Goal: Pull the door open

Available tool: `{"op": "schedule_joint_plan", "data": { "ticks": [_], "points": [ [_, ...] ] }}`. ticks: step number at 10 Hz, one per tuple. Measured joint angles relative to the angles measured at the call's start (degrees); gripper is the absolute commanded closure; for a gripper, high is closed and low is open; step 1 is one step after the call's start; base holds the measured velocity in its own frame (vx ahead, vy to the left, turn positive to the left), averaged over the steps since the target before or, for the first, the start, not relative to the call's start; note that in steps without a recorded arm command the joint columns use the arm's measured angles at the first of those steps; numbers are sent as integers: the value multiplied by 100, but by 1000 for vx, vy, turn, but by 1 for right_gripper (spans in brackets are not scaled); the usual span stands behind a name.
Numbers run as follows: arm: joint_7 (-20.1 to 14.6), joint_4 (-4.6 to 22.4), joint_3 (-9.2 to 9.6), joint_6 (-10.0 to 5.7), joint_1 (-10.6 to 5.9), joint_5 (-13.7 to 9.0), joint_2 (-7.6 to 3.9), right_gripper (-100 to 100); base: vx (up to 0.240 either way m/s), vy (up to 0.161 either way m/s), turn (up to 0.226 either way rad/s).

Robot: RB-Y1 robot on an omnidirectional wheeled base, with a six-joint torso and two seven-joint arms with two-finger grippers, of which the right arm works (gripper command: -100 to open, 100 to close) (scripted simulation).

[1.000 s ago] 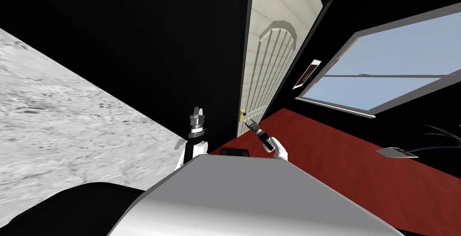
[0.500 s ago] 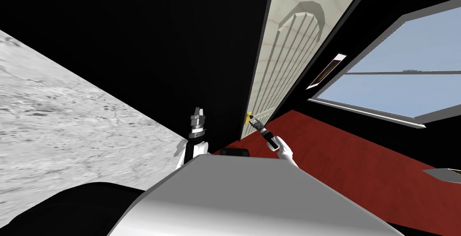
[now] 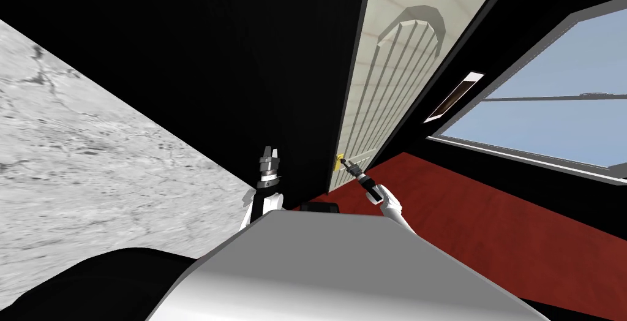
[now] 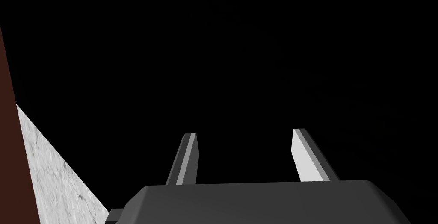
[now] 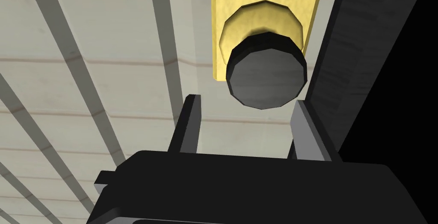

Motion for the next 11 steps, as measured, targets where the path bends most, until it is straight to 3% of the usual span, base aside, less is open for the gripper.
{"op": "schedule_joint_plan", "data": {
  "ticks": [4, 5, 9, 11],
  "points": [
    [1, -3, 3, 2, 3, 1, 2, 100, 0, 0, 0],
    [1, -3, 3, 2, 3, 1, 2, -100, -121, -45, -52],
    [-62, -109, 11, -115, 108, 49, -83, -100, -188, -64, -47],
    [-74, -128, 10, -155, 139, 60, -104, -100, -5, 10, 28]
  ]
}}
